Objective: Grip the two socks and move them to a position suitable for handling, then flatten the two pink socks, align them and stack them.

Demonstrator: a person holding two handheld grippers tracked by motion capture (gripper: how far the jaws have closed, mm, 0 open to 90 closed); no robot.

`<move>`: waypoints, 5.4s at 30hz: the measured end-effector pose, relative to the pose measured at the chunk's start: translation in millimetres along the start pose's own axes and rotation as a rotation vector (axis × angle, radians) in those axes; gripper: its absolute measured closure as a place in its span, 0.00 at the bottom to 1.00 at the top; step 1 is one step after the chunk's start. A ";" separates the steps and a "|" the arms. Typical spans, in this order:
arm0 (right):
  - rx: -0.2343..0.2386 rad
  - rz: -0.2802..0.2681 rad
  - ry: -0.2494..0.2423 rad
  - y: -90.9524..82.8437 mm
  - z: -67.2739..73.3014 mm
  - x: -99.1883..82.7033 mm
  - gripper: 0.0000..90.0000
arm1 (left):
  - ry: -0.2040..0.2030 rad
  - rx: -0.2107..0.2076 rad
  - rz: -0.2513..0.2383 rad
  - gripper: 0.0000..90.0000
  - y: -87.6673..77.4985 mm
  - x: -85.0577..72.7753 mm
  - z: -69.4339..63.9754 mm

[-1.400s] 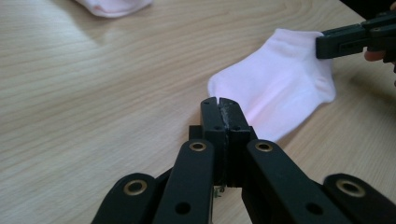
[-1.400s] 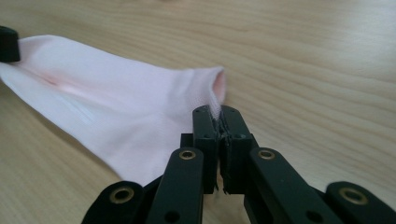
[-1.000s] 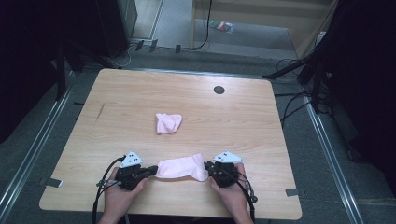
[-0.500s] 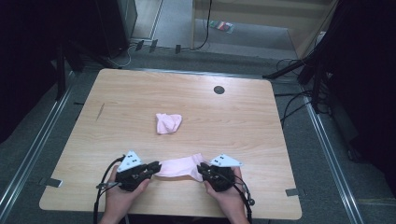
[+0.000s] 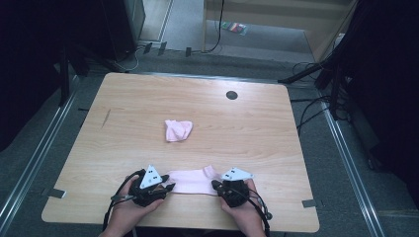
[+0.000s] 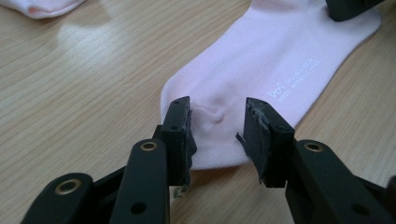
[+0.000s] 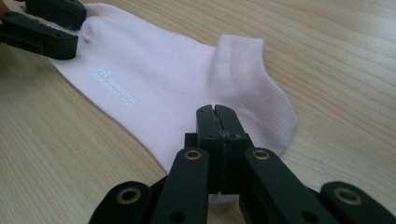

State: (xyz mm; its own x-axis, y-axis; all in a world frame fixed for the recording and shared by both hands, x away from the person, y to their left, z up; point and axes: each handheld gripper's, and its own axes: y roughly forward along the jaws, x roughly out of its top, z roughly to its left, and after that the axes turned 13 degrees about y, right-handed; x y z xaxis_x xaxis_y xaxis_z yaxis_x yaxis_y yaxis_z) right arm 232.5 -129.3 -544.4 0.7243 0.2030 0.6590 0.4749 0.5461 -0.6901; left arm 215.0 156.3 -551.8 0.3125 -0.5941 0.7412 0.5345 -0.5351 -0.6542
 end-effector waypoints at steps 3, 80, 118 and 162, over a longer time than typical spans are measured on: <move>0.001 -0.006 0.020 -1.3 -1.4 -1.7 1.00 | 0.011 0.007 -0.003 0.69 0.3 -0.1 -1.2; -0.067 -0.083 0.225 142.9 23.0 175.2 0.64 | -0.423 0.198 -0.241 0.07 -24.0 -37.5 86.9; -0.106 -0.037 0.117 168.7 43.0 176.5 0.97 | -0.427 0.237 -0.174 0.16 -6.4 -22.8 89.9; 0.144 -0.074 0.186 95.2 62.4 207.6 0.99 | -0.136 0.625 -0.046 1.00 21.8 35.2 98.7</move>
State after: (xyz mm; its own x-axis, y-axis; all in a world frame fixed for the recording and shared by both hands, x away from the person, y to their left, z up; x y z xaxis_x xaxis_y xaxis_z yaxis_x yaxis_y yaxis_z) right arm 396.9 15.5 -454.7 0.7761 0.0126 0.6305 0.4635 0.6666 -0.5838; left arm 315.2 182.9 -525.1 0.3533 -0.4755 0.8057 0.8940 -0.0822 -0.4405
